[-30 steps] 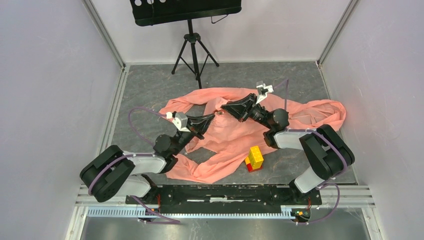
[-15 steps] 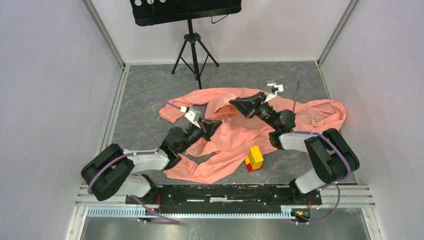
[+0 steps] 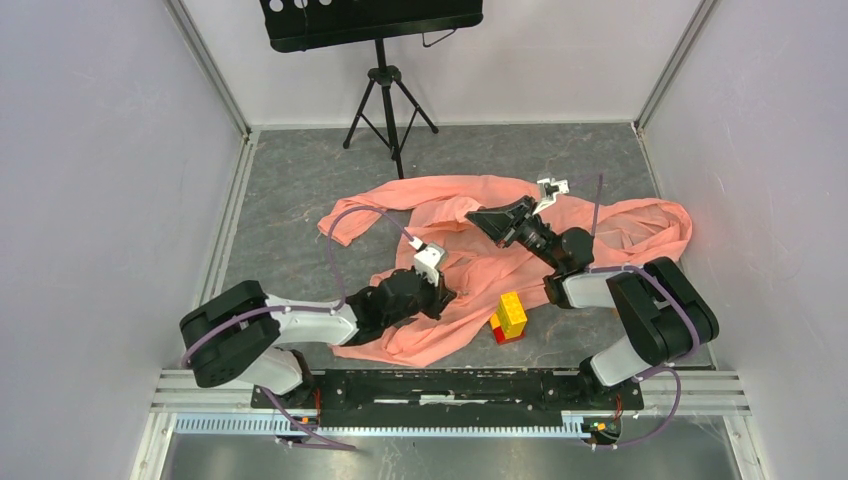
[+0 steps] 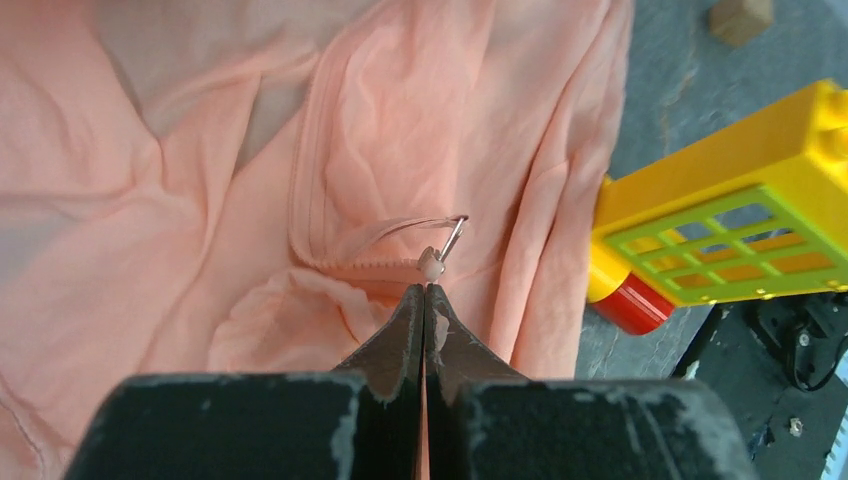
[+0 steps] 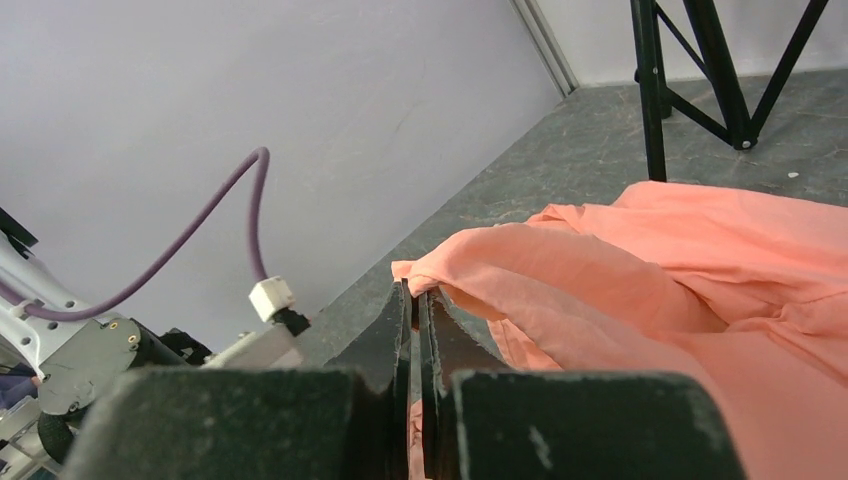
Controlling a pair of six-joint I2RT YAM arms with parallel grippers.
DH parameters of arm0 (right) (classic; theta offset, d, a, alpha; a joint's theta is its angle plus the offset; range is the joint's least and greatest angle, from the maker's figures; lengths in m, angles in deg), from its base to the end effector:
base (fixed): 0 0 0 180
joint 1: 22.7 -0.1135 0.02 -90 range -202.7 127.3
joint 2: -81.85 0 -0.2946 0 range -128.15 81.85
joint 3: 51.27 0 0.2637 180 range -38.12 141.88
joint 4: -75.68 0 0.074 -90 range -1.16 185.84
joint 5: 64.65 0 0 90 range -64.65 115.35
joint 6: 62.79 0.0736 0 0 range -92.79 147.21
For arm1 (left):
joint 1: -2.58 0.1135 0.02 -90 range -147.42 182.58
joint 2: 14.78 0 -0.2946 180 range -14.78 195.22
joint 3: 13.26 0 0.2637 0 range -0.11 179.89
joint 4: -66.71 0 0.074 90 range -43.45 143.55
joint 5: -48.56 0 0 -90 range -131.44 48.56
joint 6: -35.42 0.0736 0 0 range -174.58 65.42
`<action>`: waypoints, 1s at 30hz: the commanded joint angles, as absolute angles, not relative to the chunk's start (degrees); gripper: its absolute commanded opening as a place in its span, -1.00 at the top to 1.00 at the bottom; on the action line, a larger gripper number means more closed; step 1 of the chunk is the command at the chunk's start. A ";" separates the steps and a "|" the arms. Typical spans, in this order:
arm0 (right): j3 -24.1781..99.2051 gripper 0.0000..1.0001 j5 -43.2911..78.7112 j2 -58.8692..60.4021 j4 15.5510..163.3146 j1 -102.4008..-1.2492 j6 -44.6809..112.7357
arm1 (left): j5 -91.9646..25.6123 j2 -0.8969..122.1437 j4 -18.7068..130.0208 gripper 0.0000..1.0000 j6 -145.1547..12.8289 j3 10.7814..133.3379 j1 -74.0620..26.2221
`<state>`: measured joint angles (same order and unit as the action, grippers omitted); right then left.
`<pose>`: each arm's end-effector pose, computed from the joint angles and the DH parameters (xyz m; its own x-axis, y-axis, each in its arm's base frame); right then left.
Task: Zip up the jacket
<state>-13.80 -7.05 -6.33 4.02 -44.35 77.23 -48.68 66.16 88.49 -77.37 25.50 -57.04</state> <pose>0.2687 0.1491 0.2525 -0.3816 0.5446 -0.7469 -0.7536 0.2845 0.5925 0.1632 -0.2600 0.1761 -0.4709 0.0434 -0.8811 0.6656 0.6730 -0.3226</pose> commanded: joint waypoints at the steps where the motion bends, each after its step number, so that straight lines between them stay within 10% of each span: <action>1: -14.60 0.99 -7.71 -5.87 -23.35 -44.04 75.93 | -49.66 67.89 74.39 0.90 -84.91 31.14 -57.27; 17: -14.66 0.99 -8.49 -6.65 -23.32 -44.06 76.17 | -44.68 71.04 46.11 -0.12 -74.76 47.84 -56.35; 30: -14.04 0.99 -9.29 -7.72 -23.36 -43.64 77.22 | -52.83 79.00 24.68 -0.27 -54.87 61.24 -64.40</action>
<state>-14.59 -8.28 -7.38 4.02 -44.26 77.10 -49.62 78.03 29.67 -65.11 60.14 -61.04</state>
